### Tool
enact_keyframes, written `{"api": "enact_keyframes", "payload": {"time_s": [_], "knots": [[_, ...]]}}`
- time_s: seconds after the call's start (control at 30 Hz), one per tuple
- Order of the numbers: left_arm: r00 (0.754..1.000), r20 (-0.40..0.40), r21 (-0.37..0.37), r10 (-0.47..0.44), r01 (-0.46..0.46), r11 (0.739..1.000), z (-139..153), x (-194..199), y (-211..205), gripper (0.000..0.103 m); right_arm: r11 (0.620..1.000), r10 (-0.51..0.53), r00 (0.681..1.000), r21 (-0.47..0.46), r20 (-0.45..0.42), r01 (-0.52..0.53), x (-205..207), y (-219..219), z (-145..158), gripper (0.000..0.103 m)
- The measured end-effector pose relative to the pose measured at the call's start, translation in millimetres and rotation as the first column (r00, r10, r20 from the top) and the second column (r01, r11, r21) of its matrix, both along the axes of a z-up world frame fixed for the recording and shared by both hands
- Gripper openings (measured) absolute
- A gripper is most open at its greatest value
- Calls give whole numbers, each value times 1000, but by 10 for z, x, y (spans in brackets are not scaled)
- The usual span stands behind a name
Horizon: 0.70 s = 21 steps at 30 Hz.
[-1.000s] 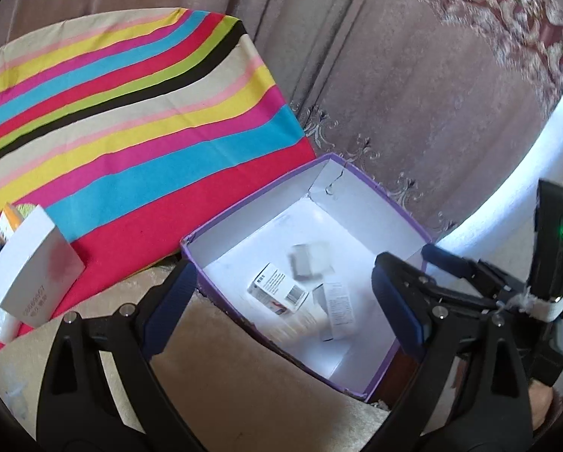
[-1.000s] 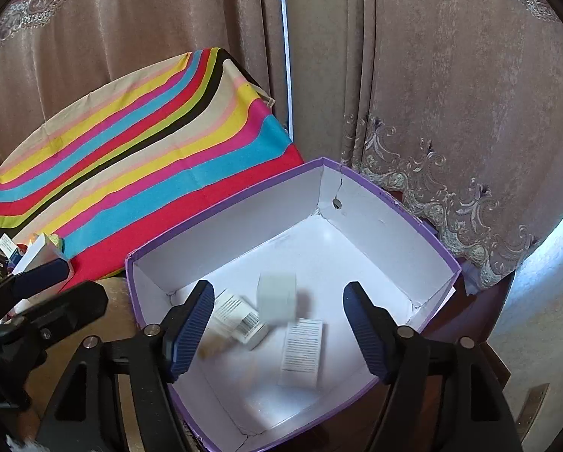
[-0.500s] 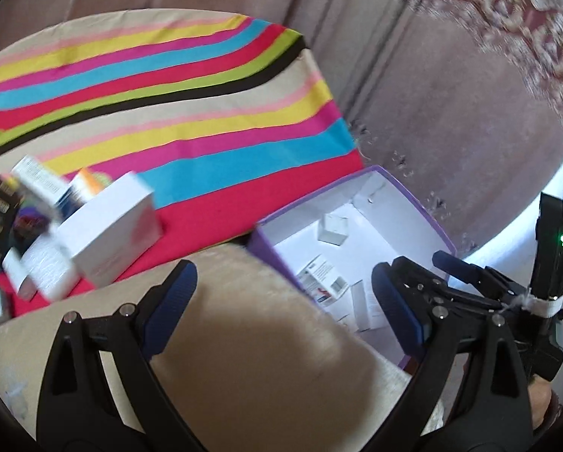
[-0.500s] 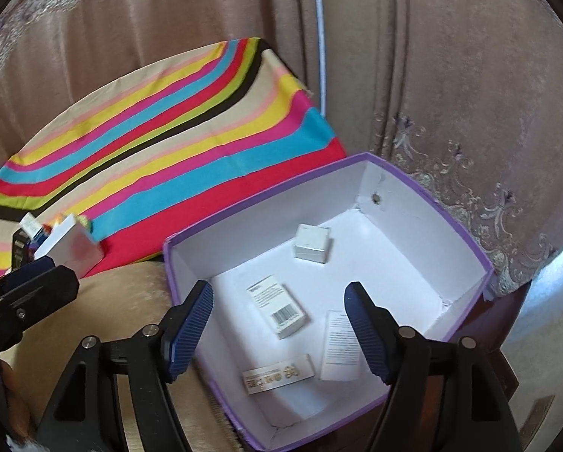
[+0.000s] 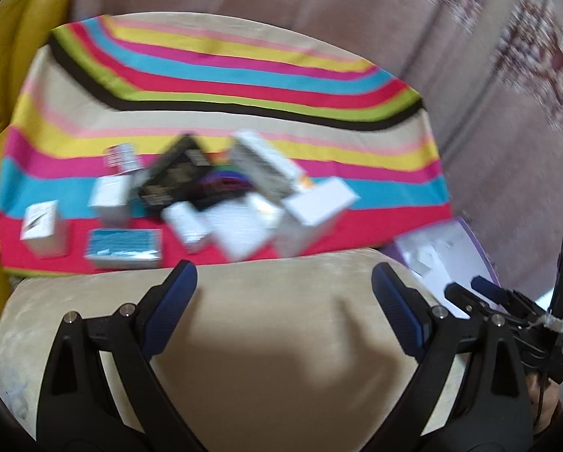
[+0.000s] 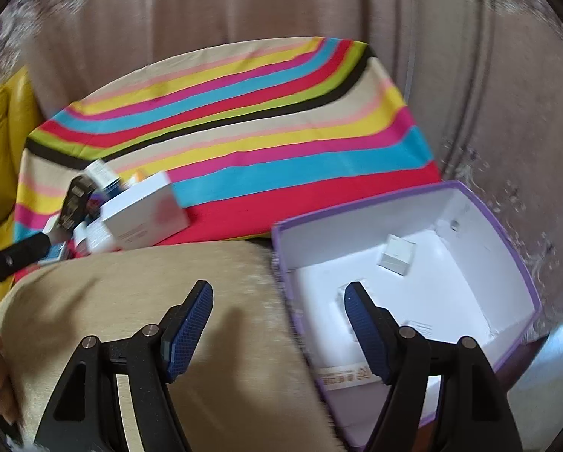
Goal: Organize objects
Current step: 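Move both open grippers back over the remaining boxes on the cloth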
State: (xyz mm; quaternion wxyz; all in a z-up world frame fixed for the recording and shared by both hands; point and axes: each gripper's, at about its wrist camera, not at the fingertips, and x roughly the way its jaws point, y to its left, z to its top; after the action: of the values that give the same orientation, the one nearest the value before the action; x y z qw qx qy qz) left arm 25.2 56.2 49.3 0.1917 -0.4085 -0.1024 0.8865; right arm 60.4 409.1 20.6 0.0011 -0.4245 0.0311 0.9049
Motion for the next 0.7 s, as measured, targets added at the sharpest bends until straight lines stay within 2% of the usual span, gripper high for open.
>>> {"api": "enact_keyframes", "payload": {"time_s": [0.13, 0.33, 0.57, 0.7], "knots": [[993, -9, -13, 119, -119, 993, -24, -14, -440, 95, 999, 41, 999, 6, -12, -41, -65, -171, 15, 73], [961, 13, -50, 277, -276, 960, -121, -100, -1028, 95, 996, 88, 996, -4, -20, -88, -214, -370, 55, 73], [924, 85, -83, 372, -365, 927, -271, -254, -1429, 87, 985, 174, 984, 5, -23, -174, -452, -710, 128, 73], [916, 108, -124, 387, -374, 919, -317, -377, -1498, 85, 977, 213, 977, -9, -19, -213, -579, -895, 148, 73]]}}
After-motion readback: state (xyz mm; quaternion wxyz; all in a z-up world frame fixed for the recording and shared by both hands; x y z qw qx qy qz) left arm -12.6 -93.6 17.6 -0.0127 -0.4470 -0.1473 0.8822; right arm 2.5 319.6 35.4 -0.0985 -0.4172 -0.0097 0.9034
